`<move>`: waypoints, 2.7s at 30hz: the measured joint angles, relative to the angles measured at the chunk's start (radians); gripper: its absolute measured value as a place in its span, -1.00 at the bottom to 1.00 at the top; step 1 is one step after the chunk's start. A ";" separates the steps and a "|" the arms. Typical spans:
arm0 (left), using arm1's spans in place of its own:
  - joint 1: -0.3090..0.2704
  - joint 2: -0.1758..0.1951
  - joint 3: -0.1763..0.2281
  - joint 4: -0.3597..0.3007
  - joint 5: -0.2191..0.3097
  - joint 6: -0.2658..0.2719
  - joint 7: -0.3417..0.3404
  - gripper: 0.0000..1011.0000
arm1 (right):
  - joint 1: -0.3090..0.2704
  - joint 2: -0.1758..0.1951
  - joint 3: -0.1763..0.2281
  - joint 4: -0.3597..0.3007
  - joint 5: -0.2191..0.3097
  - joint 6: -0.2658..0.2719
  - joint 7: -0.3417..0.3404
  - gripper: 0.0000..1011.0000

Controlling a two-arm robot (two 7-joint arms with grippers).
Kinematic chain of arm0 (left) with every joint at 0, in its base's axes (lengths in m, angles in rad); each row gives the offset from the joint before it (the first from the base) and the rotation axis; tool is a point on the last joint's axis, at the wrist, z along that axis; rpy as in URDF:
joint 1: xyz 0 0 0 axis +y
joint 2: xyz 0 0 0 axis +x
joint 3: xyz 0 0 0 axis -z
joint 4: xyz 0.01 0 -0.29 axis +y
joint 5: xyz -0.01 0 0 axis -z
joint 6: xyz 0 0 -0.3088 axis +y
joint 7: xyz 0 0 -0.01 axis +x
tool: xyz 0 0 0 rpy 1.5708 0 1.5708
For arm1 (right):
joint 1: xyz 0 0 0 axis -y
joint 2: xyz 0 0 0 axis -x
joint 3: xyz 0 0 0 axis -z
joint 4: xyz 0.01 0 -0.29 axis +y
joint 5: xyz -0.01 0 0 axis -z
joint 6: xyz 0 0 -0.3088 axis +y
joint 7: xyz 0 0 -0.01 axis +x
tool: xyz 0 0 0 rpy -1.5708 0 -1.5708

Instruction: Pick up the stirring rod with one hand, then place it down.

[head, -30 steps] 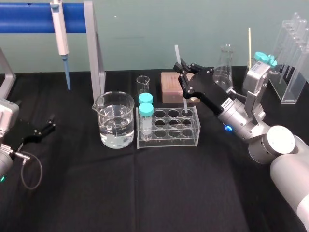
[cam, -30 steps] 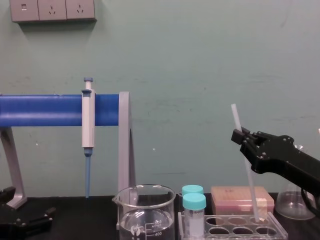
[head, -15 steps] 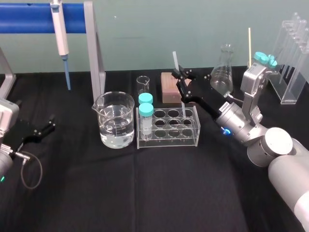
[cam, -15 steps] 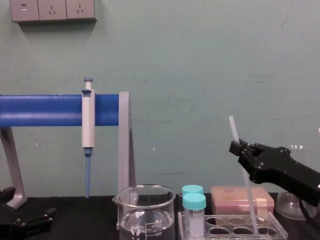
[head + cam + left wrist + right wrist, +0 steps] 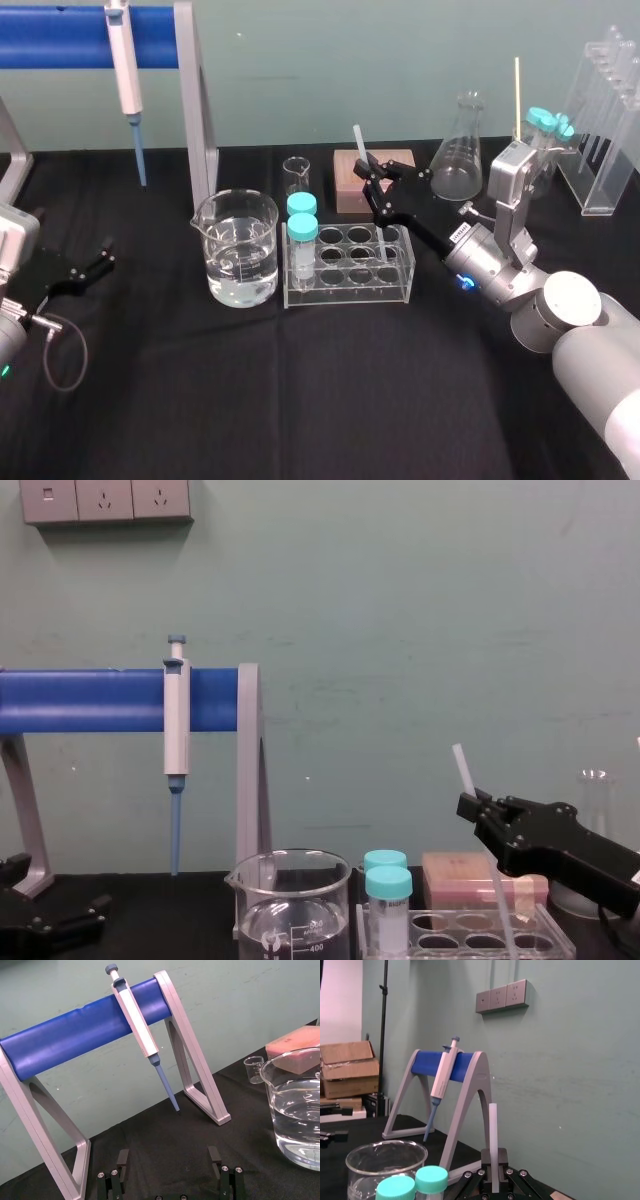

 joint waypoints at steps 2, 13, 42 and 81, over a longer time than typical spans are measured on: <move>0.000 0.000 0.000 0.000 0.000 0.000 0.000 0.98 | 0.001 -0.001 0.000 0.004 -0.004 -0.001 -0.001 -0.86; 0.000 0.000 0.000 0.000 0.000 0.000 0.000 0.98 | 0.002 -0.003 -0.001 0.009 -0.023 0.001 -0.021 -0.86; 0.000 0.000 0.000 0.000 0.000 0.000 0.000 0.98 | 0.002 -0.002 0.000 0.009 -0.018 0.000 -0.016 -0.04; 0.000 0.000 0.000 0.000 0.000 0.000 0.000 0.98 | -0.109 0.024 0.036 -0.224 -0.076 0.002 -0.178 0.98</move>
